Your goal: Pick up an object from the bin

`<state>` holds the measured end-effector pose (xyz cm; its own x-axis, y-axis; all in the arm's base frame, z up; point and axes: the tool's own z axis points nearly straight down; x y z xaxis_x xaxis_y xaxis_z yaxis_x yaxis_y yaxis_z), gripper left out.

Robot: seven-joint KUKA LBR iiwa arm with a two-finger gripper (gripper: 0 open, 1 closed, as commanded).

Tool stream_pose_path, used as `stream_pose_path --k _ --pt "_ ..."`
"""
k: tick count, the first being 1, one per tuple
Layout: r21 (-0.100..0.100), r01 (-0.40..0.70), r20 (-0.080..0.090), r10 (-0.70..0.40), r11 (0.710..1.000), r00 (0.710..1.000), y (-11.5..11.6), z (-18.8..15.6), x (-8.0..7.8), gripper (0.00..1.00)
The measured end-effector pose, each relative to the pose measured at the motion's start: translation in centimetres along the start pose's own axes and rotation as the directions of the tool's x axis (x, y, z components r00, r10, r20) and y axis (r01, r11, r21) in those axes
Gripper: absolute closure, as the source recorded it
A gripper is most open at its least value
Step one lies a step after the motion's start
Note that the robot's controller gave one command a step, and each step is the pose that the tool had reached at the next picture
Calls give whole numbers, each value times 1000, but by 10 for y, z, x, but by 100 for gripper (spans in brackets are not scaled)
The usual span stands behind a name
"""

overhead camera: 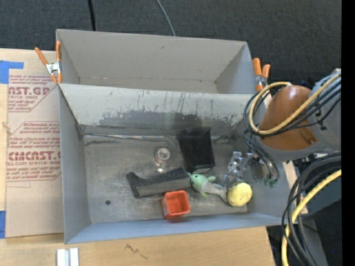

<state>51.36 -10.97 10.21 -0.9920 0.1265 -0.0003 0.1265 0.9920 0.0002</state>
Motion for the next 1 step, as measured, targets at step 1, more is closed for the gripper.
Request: stream_pose_path --k 1 --pt "0 0 0 0 1000 1000 0 0 0 100"
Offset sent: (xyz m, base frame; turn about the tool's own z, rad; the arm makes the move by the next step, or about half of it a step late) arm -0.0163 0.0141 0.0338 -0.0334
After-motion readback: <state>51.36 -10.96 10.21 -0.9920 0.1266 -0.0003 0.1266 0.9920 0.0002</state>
